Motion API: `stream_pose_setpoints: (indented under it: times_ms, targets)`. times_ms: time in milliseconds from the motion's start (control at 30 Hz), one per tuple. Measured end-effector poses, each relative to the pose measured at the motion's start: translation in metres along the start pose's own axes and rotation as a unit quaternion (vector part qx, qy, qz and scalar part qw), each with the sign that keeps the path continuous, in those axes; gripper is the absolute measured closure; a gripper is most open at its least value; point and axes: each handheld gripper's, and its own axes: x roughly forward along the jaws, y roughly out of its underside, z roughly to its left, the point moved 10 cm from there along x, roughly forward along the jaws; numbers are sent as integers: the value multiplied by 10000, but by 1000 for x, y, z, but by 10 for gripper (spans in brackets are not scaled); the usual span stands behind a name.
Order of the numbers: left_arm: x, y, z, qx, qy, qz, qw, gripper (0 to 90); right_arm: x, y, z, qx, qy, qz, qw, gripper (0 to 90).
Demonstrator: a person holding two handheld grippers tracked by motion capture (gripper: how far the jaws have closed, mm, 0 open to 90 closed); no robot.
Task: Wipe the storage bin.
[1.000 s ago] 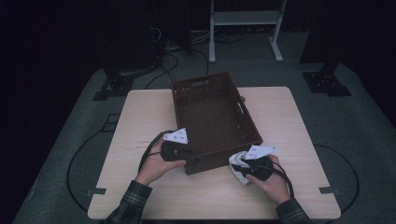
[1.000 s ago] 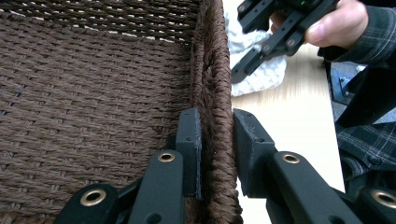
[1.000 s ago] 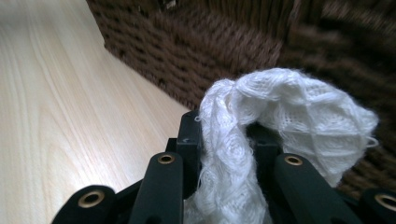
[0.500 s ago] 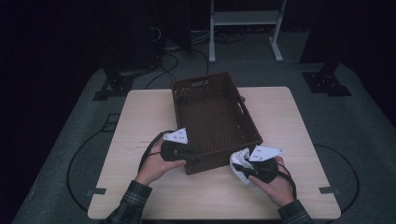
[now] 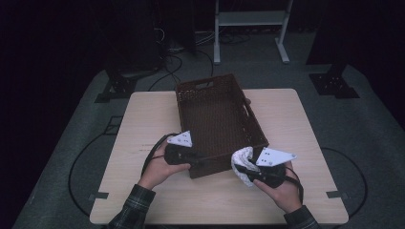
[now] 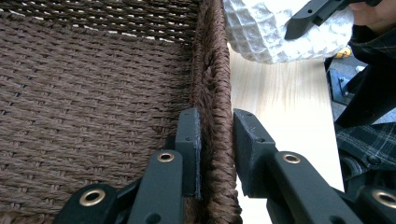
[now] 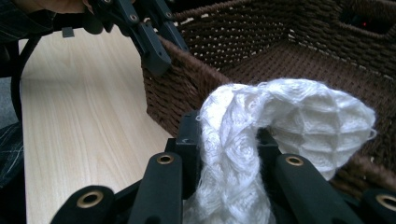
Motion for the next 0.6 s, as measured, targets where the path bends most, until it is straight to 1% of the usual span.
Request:
stream_pose_setpoints:
  times_ms: [67, 167, 400, 533, 600]
  targets:
    - [0, 0, 0, 3, -2, 6, 10000, 722, 3, -2, 1, -23, -26, 6, 10000, 711]
    - [0, 0, 0, 2, -5, 5, 10000, 722, 10, 0, 1, -64, -43, 85, 9999, 713]
    - [0, 0, 0, 16, 4, 18, 10000, 723, 25, 12, 0, 39, -198, 290, 9994, 716]
    - [0, 0, 0, 22, 0, 19, 10000, 723, 35, 20, 1, 35, -264, 466, 9986, 716]
    - [0, 0, 0, 25, 2, 18, 10000, 723, 41, 25, 1, 13, -273, 598, 9978, 716]
